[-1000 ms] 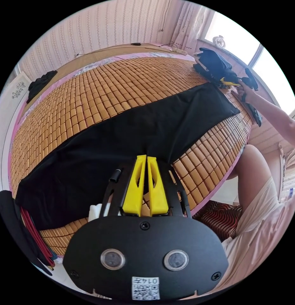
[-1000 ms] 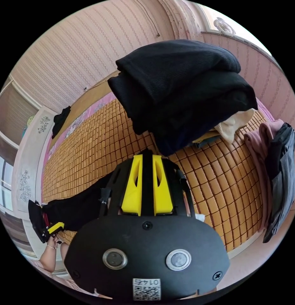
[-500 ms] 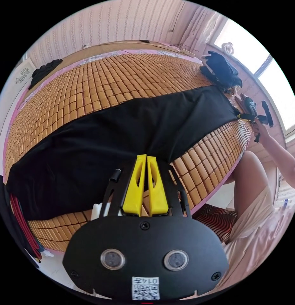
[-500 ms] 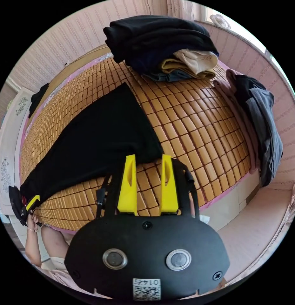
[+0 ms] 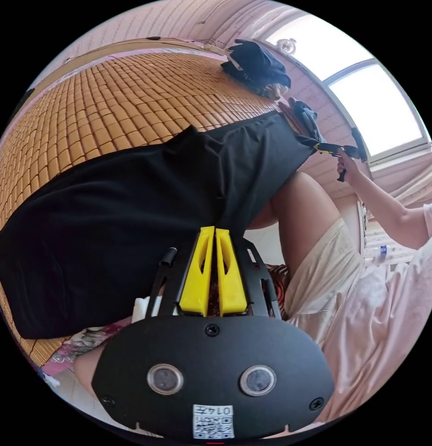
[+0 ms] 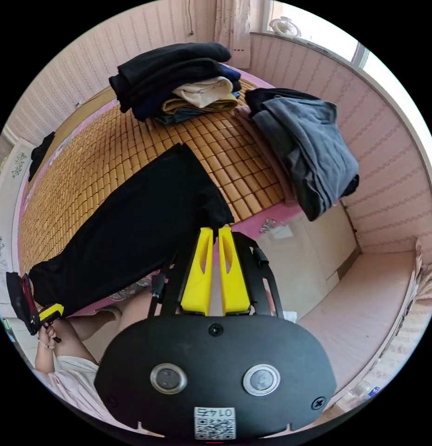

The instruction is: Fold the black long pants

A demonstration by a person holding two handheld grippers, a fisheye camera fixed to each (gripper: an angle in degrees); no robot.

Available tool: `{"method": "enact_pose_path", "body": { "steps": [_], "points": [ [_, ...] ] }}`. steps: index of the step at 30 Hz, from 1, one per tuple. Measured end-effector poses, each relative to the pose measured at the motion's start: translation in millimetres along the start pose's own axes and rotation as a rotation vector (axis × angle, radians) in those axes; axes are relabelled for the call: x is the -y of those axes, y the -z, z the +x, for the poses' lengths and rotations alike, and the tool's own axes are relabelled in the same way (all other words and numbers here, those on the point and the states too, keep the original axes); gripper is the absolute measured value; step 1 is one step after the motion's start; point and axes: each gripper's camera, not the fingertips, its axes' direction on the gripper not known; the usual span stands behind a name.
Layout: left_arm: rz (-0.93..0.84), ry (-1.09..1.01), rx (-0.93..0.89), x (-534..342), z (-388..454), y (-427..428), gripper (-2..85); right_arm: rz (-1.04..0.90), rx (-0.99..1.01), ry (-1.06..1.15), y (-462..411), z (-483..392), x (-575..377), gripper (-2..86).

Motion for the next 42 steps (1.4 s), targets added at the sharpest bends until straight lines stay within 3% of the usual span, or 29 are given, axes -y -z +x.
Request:
{"method": "enact_pose_path", "body": {
  "steps": [4, 8, 10, 12, 14, 18, 21, 24, 29, 36, 39, 42],
  "points": [
    [0.088, 0.015, -0.038, -8, 1, 25, 0.7, -0.036, -0.122, -0.078, 12, 13, -16, 6.4],
    [0.251, 0.170, 0.052, -42, -47, 96, 4.1, 0.111, -0.119, -0.039, 51, -21, -27, 5.9],
    [0.311, 0.264, 0.171, -64, -77, 127, 4.6, 0.170, -0.038, 0.057, 64, -59, -28, 4.6],
    [0.327, 0.393, 0.343, -89, -115, 156, 5.8, 0.197, 0.107, 0.304, 67, -138, -34, 3.5],
    [0.331, 0.479, 0.405, -99, -139, 169, 7.6, 0.173, 0.194, 0.521, 60, -210, -43, 4.0],
    [0.375, 0.589, 0.388, -95, -175, 171, 11.0, 0.075, 0.337, 0.901, 37, -347, -78, 6.4],
    [0.257, 0.624, 0.307, -79, -198, 143, 9.7, -0.043, 0.361, 0.998, 15, -397, -92, 8.7],
    [0.229, 0.544, 0.457, -75, -187, 138, 1.6, -0.134, 0.277, 1.069, -3, -423, -99, 9.2],
    [0.151, 0.499, 0.632, -71, -175, 134, -0.8, -0.073, 0.303, 1.016, 8, -421, -90, 8.3],
    [0.206, 0.696, 0.650, -83, -195, 147, -1.0, -0.047, 0.269, 1.000, 6, -421, -92, 7.9],
    [0.255, 0.728, 0.571, -86, -193, 153, -0.9, -0.050, 0.243, 1.042, 0, -431, -101, 7.8],
    [0.395, 0.727, 0.703, -95, -157, 181, -0.8, -0.049, 0.199, 1.110, -10, -443, -110, 7.4]
  ]
}}
